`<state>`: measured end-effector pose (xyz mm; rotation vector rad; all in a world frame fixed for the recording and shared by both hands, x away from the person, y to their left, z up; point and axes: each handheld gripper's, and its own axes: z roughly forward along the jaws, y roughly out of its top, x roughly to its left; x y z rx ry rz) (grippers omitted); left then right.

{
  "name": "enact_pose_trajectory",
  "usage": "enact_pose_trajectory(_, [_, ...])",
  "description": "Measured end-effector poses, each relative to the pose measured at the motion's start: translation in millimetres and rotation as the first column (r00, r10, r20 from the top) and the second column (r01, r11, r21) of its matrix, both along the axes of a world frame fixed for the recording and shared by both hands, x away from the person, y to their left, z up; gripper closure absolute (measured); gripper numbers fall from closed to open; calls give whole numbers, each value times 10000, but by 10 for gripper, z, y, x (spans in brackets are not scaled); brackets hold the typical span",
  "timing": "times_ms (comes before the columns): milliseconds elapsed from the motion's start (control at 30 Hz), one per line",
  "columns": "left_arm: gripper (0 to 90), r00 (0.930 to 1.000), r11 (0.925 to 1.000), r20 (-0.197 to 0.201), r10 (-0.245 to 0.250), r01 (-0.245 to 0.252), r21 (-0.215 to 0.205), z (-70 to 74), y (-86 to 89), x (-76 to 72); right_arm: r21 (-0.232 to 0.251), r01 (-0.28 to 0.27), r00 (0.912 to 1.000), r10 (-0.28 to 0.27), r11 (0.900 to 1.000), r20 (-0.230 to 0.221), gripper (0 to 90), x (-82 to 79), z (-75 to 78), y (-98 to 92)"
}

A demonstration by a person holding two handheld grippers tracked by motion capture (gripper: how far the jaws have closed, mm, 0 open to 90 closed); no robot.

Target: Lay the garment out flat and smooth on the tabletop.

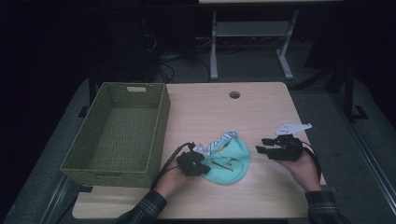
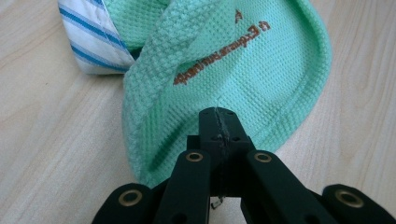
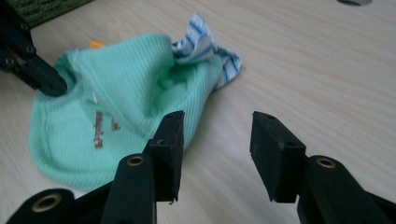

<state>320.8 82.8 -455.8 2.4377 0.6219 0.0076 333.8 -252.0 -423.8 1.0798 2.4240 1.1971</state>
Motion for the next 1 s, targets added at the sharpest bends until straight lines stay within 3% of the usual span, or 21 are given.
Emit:
enact_pose_trajectory(367, [896,10000,9999,-9,-78,78,82,5,11,11,164,-502,9986,499,9986,165,597,241,145,266])
enact_pose_trajectory(533, [896,10000,10000,-34,-73,73,66,4,13,15,248,-454,9989,452,9987,105,648,407,149,344])
enact_pose_trajectory(833, [896,9999,10000,-122,14,-15,-48,-1,9,13,-47,-174,9986,172,9998,-493,656,775,-100,426])
enact_pose_trajectory(1000, [896,9999,10000,-134,-4,4,-15,1,9,15,124,-274,9956,284,9995,-893,633,872,-216,496])
